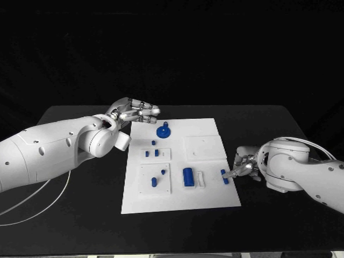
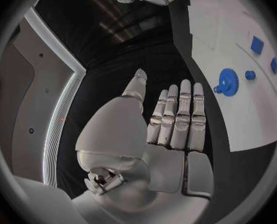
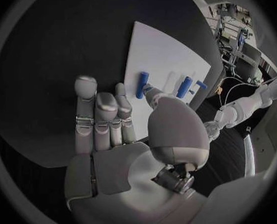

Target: Assemble the parts on the task board

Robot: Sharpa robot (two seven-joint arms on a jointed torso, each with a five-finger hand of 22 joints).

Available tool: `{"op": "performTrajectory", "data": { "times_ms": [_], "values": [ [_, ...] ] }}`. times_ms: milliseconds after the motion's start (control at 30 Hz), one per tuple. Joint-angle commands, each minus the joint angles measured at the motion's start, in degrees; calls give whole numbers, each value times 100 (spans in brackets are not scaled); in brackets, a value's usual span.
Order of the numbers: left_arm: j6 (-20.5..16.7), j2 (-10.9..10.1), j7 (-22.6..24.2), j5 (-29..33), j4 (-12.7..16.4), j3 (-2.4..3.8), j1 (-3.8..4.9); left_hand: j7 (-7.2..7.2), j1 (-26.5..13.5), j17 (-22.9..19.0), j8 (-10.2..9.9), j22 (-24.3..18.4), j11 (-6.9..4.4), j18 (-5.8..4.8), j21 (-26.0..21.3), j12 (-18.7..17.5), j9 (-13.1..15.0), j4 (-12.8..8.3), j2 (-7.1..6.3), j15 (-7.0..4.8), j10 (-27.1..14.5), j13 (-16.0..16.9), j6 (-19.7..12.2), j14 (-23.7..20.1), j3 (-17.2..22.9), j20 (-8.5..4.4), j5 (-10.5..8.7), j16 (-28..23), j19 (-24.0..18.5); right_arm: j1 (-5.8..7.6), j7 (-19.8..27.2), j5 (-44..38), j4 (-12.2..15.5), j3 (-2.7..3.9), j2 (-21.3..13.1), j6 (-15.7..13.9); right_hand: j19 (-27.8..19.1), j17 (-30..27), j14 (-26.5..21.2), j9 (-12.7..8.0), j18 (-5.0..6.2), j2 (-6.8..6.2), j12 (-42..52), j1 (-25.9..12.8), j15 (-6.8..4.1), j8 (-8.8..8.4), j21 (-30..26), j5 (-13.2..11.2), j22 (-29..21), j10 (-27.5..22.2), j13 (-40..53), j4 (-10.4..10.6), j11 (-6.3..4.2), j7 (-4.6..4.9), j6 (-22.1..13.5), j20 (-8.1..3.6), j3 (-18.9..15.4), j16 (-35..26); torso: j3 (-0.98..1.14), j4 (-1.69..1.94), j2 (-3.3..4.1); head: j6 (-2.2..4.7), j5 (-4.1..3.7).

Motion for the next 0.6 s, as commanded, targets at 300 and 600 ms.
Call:
{"op": "performTrajectory", "data": {
  "times_ms": [300, 600],
  "values": [
    [75, -6, -3, -8, 16, 3, 3, 0, 1, 6, 9, -5, -23, -42, 15, -24, 5, 22, 42, -11, 5, 7, -10, -28, -24, 26, -12, -24, 20, 2, -314, -245, 150, 46, -84, -142, 270, 7, 27, 15, -89, -84, -22, 0, -7, -9, 13, -35, -8, 12, 9, 101, -6, -2, 19, -7, -67, -34, 1, -7, -5, -2, 19],
    [85, -4, -20, -11, 14, 3, 3, 0, 1, 7, 10, -5, -24, -41, 16, -24, 5, 41, 48, -12, 6, 7, -8, -26, -20, 26, -11, -23, 21, 57, -318, -229, 285, 124, -154, -155, 275, 50, 34, 276, -113, -96, 37, 71, -43, 13, 94, -33, 18, 38, 60, -77, -61, -80, 273, -39, -16, 9, -3, -4, -3, -7, 6]
  ]
}}
